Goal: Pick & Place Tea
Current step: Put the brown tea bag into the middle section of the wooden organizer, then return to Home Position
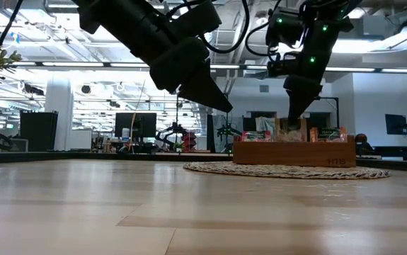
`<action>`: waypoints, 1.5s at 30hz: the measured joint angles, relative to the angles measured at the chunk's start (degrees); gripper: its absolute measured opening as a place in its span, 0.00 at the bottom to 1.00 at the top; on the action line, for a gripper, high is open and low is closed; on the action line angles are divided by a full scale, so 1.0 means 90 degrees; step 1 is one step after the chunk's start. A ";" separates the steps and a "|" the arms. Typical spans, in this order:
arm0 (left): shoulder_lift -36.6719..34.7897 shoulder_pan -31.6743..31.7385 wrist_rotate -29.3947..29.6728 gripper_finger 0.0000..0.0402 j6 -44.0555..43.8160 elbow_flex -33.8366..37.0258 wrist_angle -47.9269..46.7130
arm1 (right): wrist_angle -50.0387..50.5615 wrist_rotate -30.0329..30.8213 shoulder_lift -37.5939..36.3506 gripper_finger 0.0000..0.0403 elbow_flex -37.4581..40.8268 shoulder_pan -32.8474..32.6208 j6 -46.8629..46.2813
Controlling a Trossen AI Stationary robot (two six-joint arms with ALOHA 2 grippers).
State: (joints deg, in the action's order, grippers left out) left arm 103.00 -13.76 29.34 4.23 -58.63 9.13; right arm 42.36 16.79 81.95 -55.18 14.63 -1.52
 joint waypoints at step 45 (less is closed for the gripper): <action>-0.6479 0.3385 -0.3763 0.00 0.0312 0.4098 0.0857 | -0.5243 -0.1801 -0.4989 0.00 0.4362 -0.2520 -0.0515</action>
State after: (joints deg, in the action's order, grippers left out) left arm 44.69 16.70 -4.52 7.04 -21.75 16.84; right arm -4.83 0.58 37.06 -15.92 -8.05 -6.15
